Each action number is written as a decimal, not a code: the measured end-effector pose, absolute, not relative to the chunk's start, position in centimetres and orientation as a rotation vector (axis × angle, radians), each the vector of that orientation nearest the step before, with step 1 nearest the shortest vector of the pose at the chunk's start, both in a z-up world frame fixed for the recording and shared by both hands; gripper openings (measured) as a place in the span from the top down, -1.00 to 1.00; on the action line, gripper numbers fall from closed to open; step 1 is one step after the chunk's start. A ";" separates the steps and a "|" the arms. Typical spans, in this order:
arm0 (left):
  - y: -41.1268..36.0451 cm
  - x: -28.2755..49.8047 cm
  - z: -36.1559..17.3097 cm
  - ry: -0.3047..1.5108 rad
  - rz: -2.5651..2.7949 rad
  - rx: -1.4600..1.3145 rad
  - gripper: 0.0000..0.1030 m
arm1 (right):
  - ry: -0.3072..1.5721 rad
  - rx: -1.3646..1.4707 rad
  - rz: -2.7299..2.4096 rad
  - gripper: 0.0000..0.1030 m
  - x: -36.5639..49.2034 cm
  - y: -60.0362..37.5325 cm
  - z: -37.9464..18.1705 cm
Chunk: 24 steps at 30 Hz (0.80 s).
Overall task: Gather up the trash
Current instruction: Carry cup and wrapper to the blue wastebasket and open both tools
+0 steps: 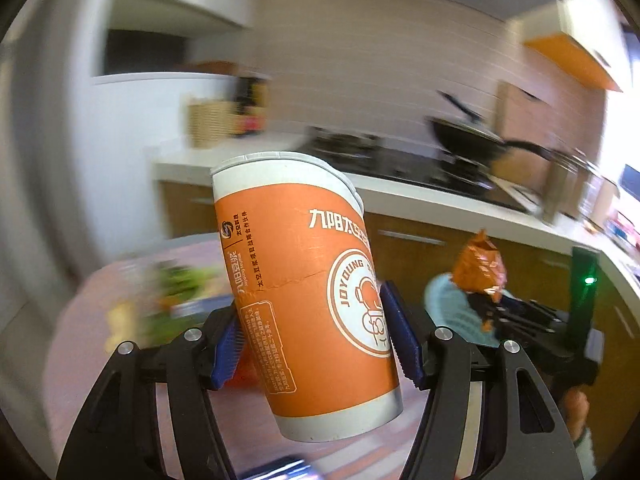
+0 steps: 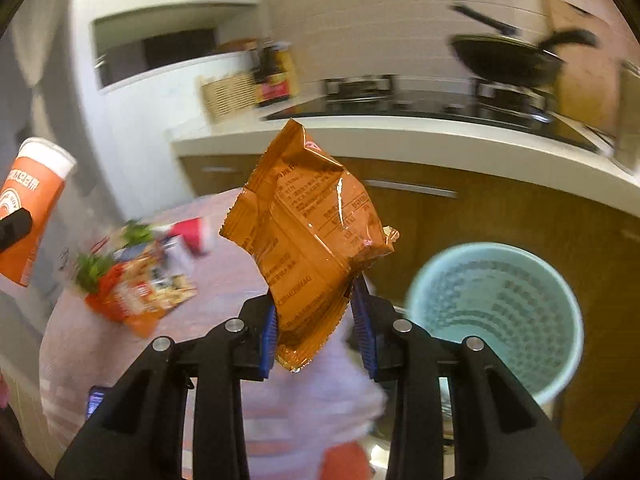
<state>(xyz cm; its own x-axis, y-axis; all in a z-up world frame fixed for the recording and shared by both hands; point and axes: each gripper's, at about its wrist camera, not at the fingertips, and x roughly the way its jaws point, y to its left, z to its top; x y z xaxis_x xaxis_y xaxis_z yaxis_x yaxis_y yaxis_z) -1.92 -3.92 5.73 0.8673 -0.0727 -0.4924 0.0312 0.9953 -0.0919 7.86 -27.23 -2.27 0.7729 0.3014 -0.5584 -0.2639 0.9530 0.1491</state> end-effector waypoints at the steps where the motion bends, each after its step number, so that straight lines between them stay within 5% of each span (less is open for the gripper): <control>1: -5.6 -0.5 5.7 0.541 -0.101 -0.072 -0.18 | 0.619 0.064 0.269 0.42 7.9 -28.5 -2.6; 17: -25.7 17.3 -3.4 0.917 -0.469 0.073 -0.19 | 0.899 0.242 -0.048 0.28 12.9 -42.1 -11.5; 24: -29.3 20.5 -6.0 0.974 -0.508 0.110 -0.22 | 0.930 0.265 -0.078 -0.12 13.6 -43.3 -12.8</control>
